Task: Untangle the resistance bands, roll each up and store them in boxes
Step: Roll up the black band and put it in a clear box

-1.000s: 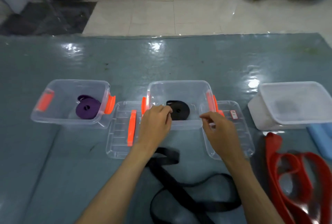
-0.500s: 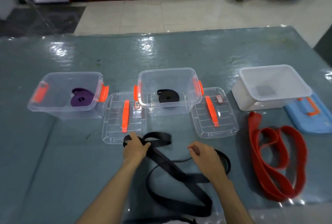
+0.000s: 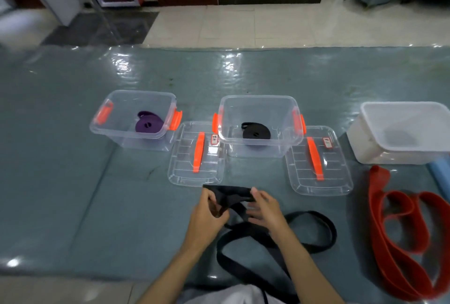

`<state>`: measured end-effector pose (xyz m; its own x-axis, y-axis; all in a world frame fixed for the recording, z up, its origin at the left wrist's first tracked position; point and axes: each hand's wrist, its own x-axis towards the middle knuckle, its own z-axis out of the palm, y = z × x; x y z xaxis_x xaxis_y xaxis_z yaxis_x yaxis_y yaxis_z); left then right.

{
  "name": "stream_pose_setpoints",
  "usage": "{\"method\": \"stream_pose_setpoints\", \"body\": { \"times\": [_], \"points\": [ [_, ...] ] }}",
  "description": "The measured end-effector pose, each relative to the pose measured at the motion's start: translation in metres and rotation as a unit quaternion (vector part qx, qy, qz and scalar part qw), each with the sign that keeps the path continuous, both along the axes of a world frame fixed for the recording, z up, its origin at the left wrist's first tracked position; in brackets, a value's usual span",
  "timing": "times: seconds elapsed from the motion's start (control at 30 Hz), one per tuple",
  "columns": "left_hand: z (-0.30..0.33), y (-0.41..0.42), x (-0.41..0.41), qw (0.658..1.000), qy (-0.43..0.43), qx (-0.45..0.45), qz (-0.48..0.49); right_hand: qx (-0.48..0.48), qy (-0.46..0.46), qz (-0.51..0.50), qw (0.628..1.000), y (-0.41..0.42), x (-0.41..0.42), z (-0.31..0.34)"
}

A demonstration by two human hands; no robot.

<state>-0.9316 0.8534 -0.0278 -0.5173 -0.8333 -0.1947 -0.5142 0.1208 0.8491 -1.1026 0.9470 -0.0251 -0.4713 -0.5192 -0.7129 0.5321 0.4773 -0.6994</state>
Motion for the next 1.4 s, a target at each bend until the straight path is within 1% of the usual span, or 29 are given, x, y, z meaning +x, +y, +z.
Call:
{"method": "stream_pose_setpoints", "body": {
  "times": [0.07, 0.17, 0.27, 0.33, 0.4, 0.5, 0.57, 0.63, 0.73, 0.8, 0.87, 0.9, 0.97, 1.0, 1.03, 1.1, 1.13, 1.17, 1.2, 1.23, 1.3, 1.33, 1.37, 1.4],
  "points": [
    [0.005, 0.003, 0.001, 0.998, -0.026, -0.058, -0.030, -0.007, 0.050, -0.031, 0.998, -0.006, -0.002, -0.006],
    [0.017, -0.002, -0.001, 0.992, -0.030, -0.117, 0.036, -0.023, 0.134, -0.025, 0.990, -0.008, -0.009, -0.001],
    [0.027, -0.020, -0.004, 0.986, -0.034, -0.134, 0.096, -0.036, 0.257, 0.005, 0.966, -0.006, -0.020, 0.012],
    [0.029, -0.029, -0.008, 0.983, -0.027, -0.125, 0.132, -0.072, 0.273, -0.019, 0.959, -0.003, -0.025, 0.023],
    [0.029, -0.031, -0.015, 0.979, 0.014, -0.081, 0.186, -0.101, 0.285, -0.049, 0.952, 0.002, -0.031, 0.032],
    [0.033, -0.029, -0.025, 0.967, 0.085, 0.010, 0.241, -0.103, 0.330, -0.095, 0.933, 0.008, -0.039, 0.042],
    [0.040, -0.027, -0.032, 0.951, 0.134, 0.091, 0.265, -0.118, 0.346, -0.121, 0.923, 0.010, -0.046, 0.046],
    [0.049, -0.026, -0.038, 0.926, 0.179, 0.195, 0.270, -0.125, 0.351, -0.123, 0.920, 0.012, -0.049, 0.050],
    [0.059, -0.032, -0.042, 0.885, 0.222, 0.317, 0.258, -0.155, 0.282, -0.128, 0.938, 0.011, -0.048, 0.057],
    [0.067, -0.035, -0.042, 0.866, 0.236, 0.377, 0.226, -0.170, 0.223, -0.136, 0.950, 0.010, -0.047, 0.063],
    [0.073, -0.036, -0.040, 0.861, 0.239, 0.404, 0.199, -0.169, 0.175, -0.141, 0.960, 0.010, -0.047, 0.068],
    [0.074, -0.038, -0.039, 0.858, 0.244, 0.405, 0.201, -0.169, 0.158, -0.141, 0.963, 0.010, -0.048, 0.070],
    [0.076, -0.042, -0.035, 0.863, 0.250, 0.389, 0.204, -0.171, 0.150, -0.130, 0.965, 0.012, -0.050, 0.074],
    [0.077, -0.044, -0.032, 0.874, 0.241, 0.375, 0.193, -0.172, 0.159, -0.118, 0.965, 0.014, -0.051, 0.076],
    [0.078, -0.045, -0.029, 0.886, 0.231, 0.360, 0.177, -0.172, 0.179, -0.101, 0.963, 0.016, -0.052, 0.077],
    [0.081, -0.047, -0.025, 0.910, 0.225, 0.315, 0.149, -0.157, 0.249, -0.059, 0.954, 0.023, -0.054, 0.079],
    [0.081, -0.047, -0.024, 0.926, 0.222, 0.272, 0.139, -0.145, 0.290, -0.040, 0.945, 0.026, -0.055, 0.080],
    [0.081, -0.047, -0.023, 0.947, 0.212, 0.206, 0.129, -0.133, 0.329, -0.030, 0.935, 0.028, -0.054, 0.080],
    [0.081, -0.046, -0.023, 0.967, 0.189, 0.123, 0.115, -0.120, 0.365, -0.028, 0.923, 0.029, -0.053, 0.080],
    [0.080, -0.043, -0.024, 0.981, 0.160, 0.040, 0.101, -0.105, 0.401, -0.031, 0.910, 0.030, -0.051, 0.080],
    [0.082, -0.036, -0.024, 0.985, 0.110, -0.099, 0.090, -0.079, 0.457, -0.042, 0.885, 0.031, -0.046, 0.078],
    [0.082, -0.034, -0.024, 0.980, 0.094, -0.147, 0.091, -0.068, 0.477, -0.046, 0.875, 0.031, -0.044, 0.077],
    [0.082, -0.032, -0.024, 0.976, 0.086, -0.175, 0.093, -0.055, 0.499, -0.046, 0.864, 0.032, -0.043, 0.075],
    [0.082, -0.030, -0.025, 0.975, 0.078, -0.186, 0.090, -0.038, 0.519, -0.046, 0.853, 0.034, -0.041, 0.074]
  ]
}}
